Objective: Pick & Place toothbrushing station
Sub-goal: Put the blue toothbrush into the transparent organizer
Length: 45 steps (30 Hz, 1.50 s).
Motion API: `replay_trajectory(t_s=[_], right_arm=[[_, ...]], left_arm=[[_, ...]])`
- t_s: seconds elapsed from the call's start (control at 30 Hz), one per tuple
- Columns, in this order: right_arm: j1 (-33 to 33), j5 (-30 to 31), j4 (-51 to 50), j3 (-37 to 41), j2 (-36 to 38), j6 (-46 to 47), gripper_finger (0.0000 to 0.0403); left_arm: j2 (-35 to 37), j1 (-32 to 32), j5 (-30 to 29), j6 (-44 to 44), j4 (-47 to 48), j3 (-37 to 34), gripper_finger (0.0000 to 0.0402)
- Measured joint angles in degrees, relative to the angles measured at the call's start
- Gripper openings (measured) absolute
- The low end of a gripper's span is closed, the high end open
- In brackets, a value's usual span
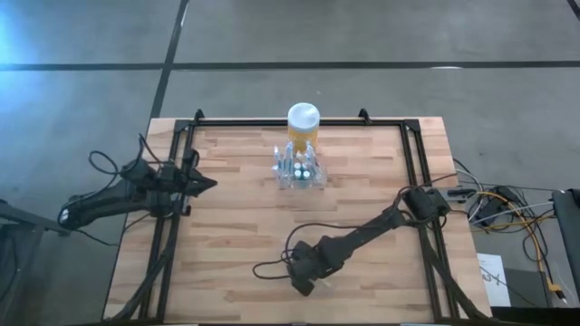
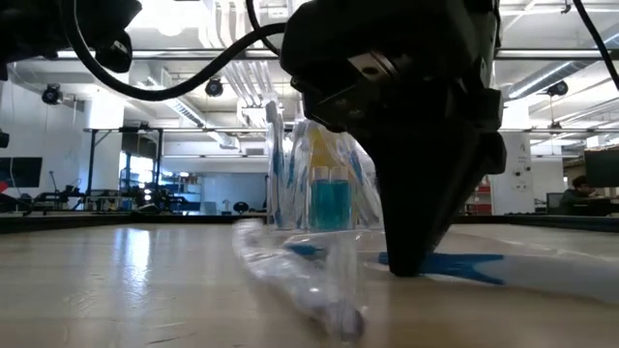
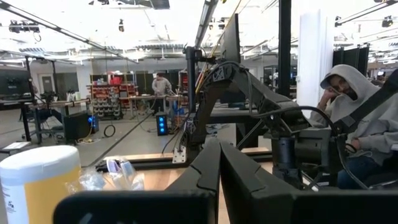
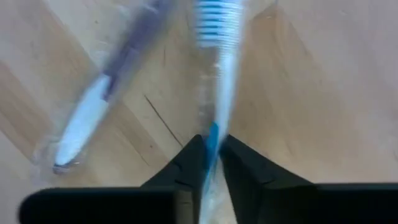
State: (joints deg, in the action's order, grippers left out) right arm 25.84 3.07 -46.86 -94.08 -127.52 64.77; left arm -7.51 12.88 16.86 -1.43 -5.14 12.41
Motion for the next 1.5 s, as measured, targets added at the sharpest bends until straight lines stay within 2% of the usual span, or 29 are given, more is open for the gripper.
replay_trajectory(t_s=[0.13, 0.37, 0.53, 0.73, 0.8, 0.9, 1.0, 1.23, 1.5], right_arm=[[-0.04, 0.36, -0.36, -0.09, 0.09, -3.04, 0.002], [-0.15, 7.76, -3.15, 0.35, 4.41, -7.29, 0.002], [0.65, 17.0, -3.57, 0.87, 12.28, -13.98, 0.0019], [3.87, 32.69, 1.7, 3.9, 24.98, -31.01, 0.0019], [4.98, 35.84, 5.25, 6.62, 30.17, -37.7, 0.0019], [6.78, 36.75, 16.94, 14.34, 37.91, -49.62, 0.0018], [7.33, 31.95, 30.0, 24.03, 46.5, -58.87, 0.0018], [5.11, 32.43, 47.05, 48.87, 68.28, -59.97, 0.0018], [3.94, 24.99, 72.28, 74.9, 90.95, -70.49, 0.0018]], left_arm=[[-0.02, 0.0, -0.01, 0.04, 0.03, -0.85, 0.0012], [-0.04, 0.01, -0.02, -0.29, -0.41, -1.55, 0.0012], [-0.11, 0.0, -0.02, -0.81, -0.36, -1.55, 0.0012], [-0.11, 0.0, -0.21, -1.56, -0.34, -1.55, 0.0012], [-0.11, 0.0, -0.6, -1.58, -0.4, -1.55, 0.0012], [-0.11, 0.0, -1.42, -1.7, -0.36, -1.55, 0.0012], [-0.11, 0.0, -1.51, -2.1, -0.34, -1.55, 0.0012], [-0.11, 0.0, -1.53, -3.7, -0.21, -1.55, 0.0012], [-0.11, 0.0, -1.53, -4.77, -0.18, -1.55, 0.0012]])
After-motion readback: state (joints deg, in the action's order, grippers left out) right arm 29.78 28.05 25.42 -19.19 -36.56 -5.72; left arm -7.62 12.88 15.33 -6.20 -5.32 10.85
